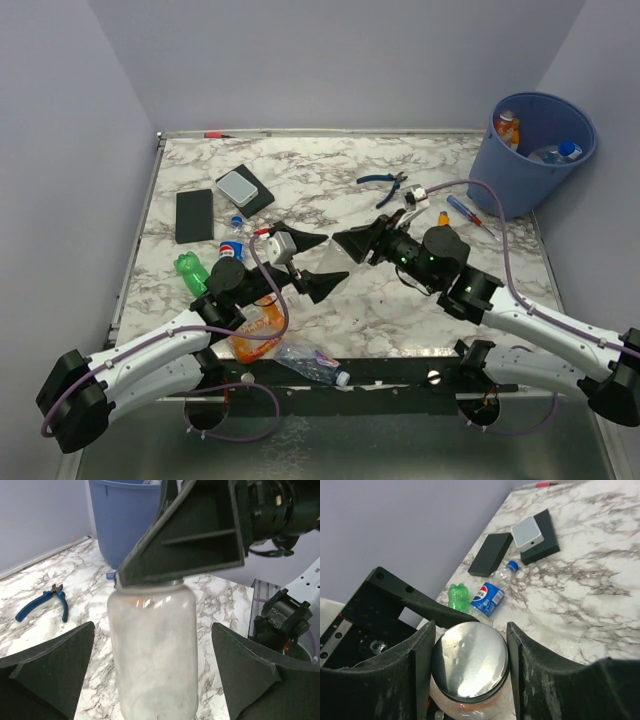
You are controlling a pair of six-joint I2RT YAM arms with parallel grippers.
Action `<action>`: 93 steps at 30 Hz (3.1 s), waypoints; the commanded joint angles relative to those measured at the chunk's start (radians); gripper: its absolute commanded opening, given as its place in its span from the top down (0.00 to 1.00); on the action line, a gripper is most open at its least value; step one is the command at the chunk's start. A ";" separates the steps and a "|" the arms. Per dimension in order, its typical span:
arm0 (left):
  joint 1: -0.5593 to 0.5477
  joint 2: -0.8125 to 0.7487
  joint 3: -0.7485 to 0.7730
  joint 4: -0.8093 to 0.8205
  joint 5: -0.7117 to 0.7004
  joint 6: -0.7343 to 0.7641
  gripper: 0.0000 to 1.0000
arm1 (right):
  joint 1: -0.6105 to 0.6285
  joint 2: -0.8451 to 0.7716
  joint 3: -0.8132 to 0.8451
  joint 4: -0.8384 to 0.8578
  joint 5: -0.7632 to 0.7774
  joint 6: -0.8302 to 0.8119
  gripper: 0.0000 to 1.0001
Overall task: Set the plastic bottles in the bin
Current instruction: Place the plastic bottle in the trash bin.
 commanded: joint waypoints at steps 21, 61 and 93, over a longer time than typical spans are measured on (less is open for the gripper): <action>-0.013 -0.076 0.011 -0.032 -0.186 0.000 0.01 | -0.352 0.061 0.643 -0.111 0.696 -0.661 0.99; -0.013 -0.055 0.047 -0.103 -0.220 -0.023 0.01 | -1.083 0.911 0.966 -0.203 0.476 -0.469 1.00; -0.011 0.010 0.118 -0.303 -0.759 -0.019 0.01 | -0.818 0.411 0.774 -0.110 0.062 -0.114 0.00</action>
